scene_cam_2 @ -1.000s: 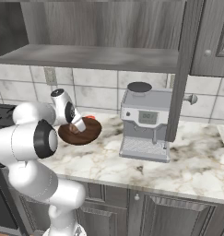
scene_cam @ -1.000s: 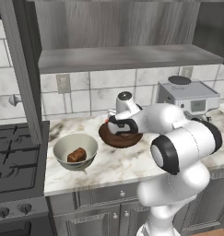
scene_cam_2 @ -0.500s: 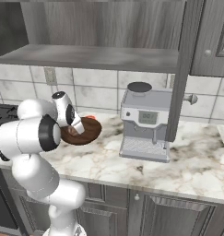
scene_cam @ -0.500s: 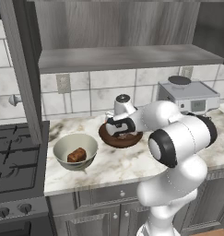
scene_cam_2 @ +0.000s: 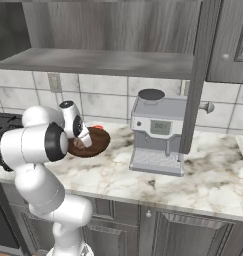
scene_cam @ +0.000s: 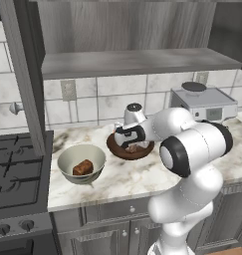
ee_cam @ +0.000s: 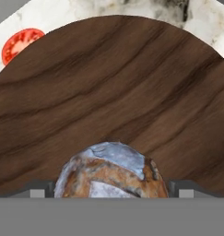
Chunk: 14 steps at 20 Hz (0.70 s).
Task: Pick both bowls and place them on the counter. Then place the bread in one bowl and place the bread in the other bowl.
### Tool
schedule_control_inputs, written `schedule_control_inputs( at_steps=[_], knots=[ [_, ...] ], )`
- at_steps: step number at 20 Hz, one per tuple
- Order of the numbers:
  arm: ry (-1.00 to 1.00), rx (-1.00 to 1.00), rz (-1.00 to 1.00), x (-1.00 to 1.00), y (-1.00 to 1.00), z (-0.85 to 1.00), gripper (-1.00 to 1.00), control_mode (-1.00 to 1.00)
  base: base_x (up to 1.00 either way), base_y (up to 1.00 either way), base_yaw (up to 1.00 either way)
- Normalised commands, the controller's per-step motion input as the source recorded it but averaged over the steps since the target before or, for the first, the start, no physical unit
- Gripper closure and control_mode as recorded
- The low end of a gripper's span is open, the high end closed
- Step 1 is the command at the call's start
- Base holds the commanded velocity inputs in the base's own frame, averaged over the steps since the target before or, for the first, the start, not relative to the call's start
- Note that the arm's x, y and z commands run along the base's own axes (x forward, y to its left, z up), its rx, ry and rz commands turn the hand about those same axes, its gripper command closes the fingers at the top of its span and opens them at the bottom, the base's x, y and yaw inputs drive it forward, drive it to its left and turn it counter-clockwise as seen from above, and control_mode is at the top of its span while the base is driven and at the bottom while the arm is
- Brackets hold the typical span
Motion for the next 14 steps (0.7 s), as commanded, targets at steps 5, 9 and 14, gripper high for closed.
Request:
schedule_control_inputs(
  at_steps=[5, 9, 14],
  knots=[
    [0.0, 0.01, 0.0, 0.0, 0.0, -0.09, 1.0, -1.0, 0.0, 0.0, 0.0],
    [0.0, 0.01, 0.0, 0.0, 0.0, -0.06, -1.0, -1.0, 0.0, 0.0, 0.0],
    [0.0, 0.0, 0.0, 0.0, 0.0, -0.02, -1.0, -1.0, 0.0, 0.0, 0.0]
  ],
)
